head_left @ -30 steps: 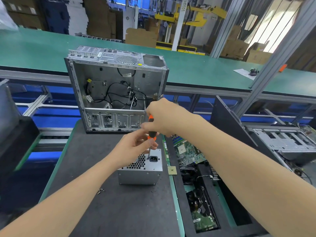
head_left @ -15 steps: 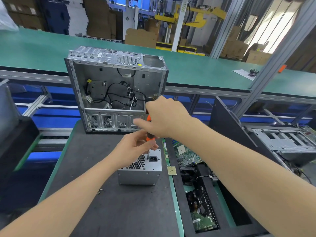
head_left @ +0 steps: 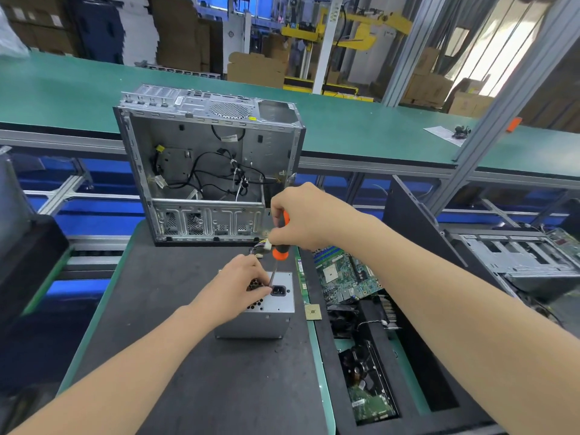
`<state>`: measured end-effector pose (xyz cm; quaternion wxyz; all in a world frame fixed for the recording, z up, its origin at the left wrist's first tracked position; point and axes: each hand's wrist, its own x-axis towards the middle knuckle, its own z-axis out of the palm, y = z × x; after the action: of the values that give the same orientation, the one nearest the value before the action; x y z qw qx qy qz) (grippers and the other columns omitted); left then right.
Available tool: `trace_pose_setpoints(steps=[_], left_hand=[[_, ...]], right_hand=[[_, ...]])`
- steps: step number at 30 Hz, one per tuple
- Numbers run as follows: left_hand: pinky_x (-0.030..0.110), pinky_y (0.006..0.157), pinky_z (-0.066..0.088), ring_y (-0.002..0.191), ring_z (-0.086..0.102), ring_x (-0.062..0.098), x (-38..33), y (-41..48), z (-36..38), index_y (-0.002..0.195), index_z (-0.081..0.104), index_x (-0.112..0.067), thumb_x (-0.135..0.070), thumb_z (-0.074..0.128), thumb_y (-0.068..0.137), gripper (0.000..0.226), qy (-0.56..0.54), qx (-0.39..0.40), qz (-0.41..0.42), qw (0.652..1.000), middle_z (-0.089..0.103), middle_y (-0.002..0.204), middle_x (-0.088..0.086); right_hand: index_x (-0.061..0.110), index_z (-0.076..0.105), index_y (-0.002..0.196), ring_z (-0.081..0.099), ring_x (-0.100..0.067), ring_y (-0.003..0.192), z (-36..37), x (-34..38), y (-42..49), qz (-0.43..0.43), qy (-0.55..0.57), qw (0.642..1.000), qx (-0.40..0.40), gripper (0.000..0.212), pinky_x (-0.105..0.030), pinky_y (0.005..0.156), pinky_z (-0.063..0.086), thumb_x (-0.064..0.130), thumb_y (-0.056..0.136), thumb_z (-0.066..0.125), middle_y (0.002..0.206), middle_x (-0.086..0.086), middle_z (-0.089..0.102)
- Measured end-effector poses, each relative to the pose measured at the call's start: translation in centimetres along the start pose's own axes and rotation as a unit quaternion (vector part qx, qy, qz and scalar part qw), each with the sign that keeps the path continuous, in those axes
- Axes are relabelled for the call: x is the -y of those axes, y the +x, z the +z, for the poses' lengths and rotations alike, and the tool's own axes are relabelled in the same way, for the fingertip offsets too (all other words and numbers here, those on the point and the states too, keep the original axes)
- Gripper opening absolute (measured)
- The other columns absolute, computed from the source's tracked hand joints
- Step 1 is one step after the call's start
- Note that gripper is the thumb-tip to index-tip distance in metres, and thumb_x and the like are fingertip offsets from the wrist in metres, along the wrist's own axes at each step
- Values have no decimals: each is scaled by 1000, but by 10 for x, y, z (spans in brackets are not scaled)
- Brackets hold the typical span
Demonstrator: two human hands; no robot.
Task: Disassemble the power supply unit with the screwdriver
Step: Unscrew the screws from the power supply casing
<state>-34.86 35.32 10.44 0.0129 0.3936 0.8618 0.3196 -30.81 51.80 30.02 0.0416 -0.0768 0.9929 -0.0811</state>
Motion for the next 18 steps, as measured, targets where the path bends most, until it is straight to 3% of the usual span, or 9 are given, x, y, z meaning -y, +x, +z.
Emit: trace_pose_setpoints(steps=[4,7,9,11,12,14,16,18], left_hand=[[24,81,36,100,46,11,-2,4,3,107,68,-20,-37,58,105,19,111,14,79,991,49,107,-11],[33,89,45,104,47,19,-4,5,3,116,63,-19,-41,46,109,29,242,54,88,965,50,116,-2],[35,74,51,92,51,21,-7,4,1,105,69,-17,-36,60,103,21,319,57,128,937,55,103,2],[32,60,45,82,53,23,-9,3,-3,99,69,-13,-26,61,100,15,358,58,149,920,56,92,5],[32,64,42,87,52,24,-11,4,-4,106,65,-13,-23,50,105,19,355,80,140,921,53,98,6],[34,83,41,101,46,23,-11,8,-2,114,54,-19,-27,37,112,19,248,95,62,962,43,111,0],[34,93,41,101,45,15,-8,10,-9,101,50,-24,-29,45,110,12,142,73,-5,987,40,108,-9],[30,89,45,95,48,7,2,5,-20,89,54,-22,-23,52,107,18,44,24,-53,997,44,103,-9]], right_hand=[[18,63,87,63,-16,45,0,-2,-3,-7,3,1000,-23,20,-22,41,43,37,84,68,63,2,66],[17,66,87,55,-11,52,-2,-3,-5,-13,14,999,-40,21,-24,46,38,37,82,70,67,4,62],[17,66,85,50,-6,59,-4,-4,-6,-13,21,998,-59,22,-25,48,35,38,80,71,68,8,57],[16,66,83,50,-5,60,-6,-5,-8,-15,29,996,-77,22,-26,48,37,37,80,72,66,11,53],[15,66,83,53,-8,61,-7,-5,-8,-16,31,996,-82,23,-26,49,40,37,79,72,66,10,54],[15,66,82,58,-12,65,-9,-5,-9,-16,31,996,-86,23,-29,52,48,37,78,72,66,8,56],[15,66,81,55,-9,63,-10,-6,-10,-15,36,995,-95,22,-31,56,50,36,77,72,63,9,56],[16,66,80,52,-8,59,-12,-6,-9,-16,41,993,-110,21,-32,58,51,36,76,72,59,8,54]])
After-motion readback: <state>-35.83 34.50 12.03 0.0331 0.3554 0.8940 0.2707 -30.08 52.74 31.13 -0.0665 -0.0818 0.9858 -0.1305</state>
